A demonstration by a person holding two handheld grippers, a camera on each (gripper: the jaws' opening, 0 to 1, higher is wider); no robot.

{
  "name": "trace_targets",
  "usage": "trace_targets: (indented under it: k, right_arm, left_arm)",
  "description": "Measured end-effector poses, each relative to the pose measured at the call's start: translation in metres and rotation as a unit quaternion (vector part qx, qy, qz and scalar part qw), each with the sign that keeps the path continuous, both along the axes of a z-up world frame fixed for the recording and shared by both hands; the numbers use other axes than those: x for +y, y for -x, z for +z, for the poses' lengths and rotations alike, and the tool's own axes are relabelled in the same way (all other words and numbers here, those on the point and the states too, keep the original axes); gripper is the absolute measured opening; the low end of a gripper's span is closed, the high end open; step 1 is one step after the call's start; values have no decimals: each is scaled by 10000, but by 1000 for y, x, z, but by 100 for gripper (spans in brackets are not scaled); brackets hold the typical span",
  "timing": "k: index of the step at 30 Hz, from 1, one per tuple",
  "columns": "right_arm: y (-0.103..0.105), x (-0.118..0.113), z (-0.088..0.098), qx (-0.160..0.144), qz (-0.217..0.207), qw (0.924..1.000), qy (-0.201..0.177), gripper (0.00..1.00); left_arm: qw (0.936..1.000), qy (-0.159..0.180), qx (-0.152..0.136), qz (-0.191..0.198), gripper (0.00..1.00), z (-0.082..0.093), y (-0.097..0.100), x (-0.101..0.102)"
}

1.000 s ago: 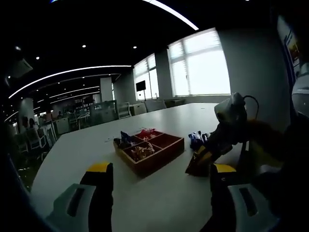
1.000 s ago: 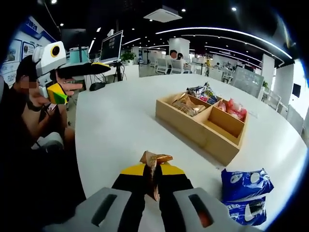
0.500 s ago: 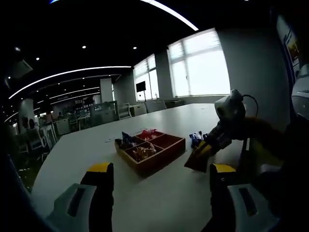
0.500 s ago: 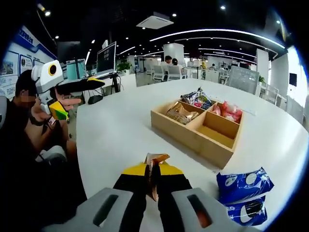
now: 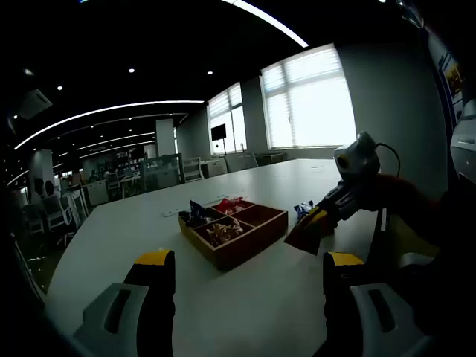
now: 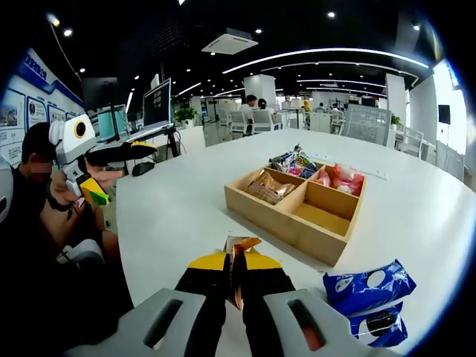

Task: Pick up the scattered marshmallows, QQ candies, Oreo cookies, and mixed nuts on the table and sort them into separate containers

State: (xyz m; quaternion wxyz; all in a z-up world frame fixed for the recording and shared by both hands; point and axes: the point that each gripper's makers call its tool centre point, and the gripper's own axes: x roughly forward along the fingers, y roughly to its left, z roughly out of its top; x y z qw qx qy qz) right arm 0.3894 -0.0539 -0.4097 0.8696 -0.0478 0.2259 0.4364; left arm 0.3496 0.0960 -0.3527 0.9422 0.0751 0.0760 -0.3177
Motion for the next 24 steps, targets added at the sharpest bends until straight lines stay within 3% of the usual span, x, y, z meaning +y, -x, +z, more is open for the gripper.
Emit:
trace_targets:
  k: [10,24]
  right_arm:
    - [-8,-7,34,-170,-84,9992,-364,2]
    - [-18,6,55,-234,-3,9977,-640,2]
  left_arm:
    - [10000,-20,-36,4,85,4,2,0]
    - [10000,-16,-59,25,85,7,4,4]
